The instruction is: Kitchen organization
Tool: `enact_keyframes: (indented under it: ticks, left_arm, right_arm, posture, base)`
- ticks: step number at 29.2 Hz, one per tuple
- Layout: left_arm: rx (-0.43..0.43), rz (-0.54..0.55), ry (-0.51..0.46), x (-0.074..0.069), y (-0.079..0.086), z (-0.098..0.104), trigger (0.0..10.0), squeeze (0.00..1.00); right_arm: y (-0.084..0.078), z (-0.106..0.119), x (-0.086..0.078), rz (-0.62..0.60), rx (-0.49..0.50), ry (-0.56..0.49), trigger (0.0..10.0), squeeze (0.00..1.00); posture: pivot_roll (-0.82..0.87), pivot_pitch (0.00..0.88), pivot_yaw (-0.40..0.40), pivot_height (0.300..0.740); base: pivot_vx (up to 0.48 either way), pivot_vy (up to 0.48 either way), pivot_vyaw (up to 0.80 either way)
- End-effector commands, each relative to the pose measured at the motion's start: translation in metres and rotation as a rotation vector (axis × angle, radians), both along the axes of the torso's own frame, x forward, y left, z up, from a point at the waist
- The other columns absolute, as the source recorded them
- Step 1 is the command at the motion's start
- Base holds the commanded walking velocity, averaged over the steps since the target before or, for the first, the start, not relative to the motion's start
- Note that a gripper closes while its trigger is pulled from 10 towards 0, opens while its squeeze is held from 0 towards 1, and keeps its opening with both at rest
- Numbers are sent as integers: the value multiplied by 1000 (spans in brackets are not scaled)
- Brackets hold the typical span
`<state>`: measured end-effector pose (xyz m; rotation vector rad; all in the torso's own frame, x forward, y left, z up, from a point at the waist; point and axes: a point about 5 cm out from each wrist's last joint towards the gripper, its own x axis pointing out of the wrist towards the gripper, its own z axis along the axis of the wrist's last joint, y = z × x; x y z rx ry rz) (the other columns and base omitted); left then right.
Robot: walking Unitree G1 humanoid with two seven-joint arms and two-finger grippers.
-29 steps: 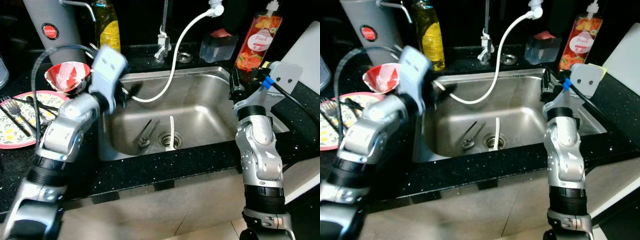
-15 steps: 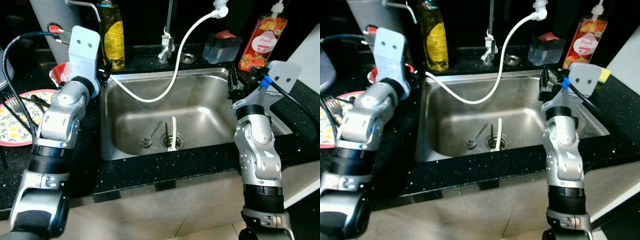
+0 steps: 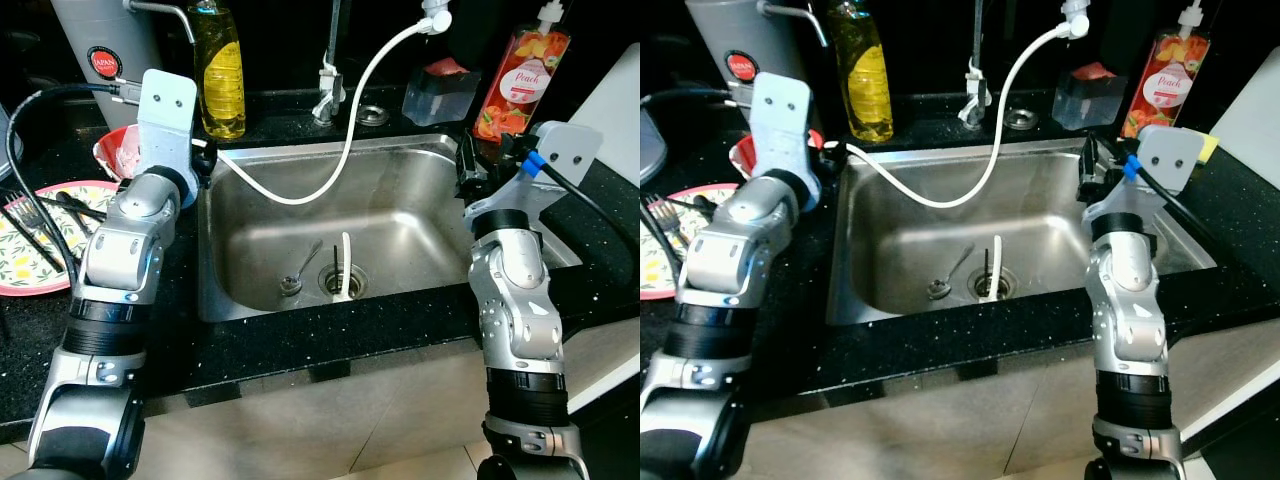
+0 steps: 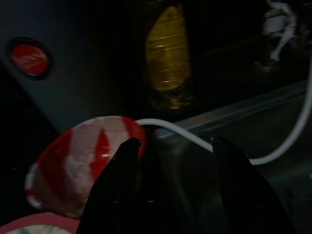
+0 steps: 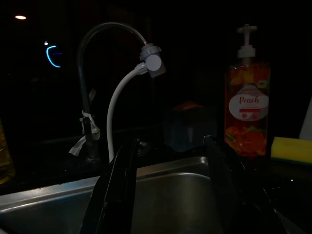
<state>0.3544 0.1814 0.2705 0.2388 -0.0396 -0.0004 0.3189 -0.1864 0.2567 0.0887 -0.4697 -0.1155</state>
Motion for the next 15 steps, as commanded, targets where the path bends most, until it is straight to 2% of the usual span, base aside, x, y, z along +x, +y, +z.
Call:
enact_keyframes:
  ticks: [1,8,15]
  left_arm:
    - [17,36,10,-3,7,0,10000,0]
    - [36,-1,-11,-4,-1,-1,10000,0]
    - [60,-2,-17,-5,-1,0,10000,0]
  right_arm:
    - [-2,-2,1,-9,4,5,10000,0]
    - [-2,-3,0,-13,11,8,10000,0]
    - [-2,-5,0,-14,9,13,10000,0]
  posture:
    - [72,0,-20,740]
    - [73,0,-15,740]
    - [74,0,-12,740]
  base:
    - [0,0,0]
    - [0,0,0]
    - [0,0,0]
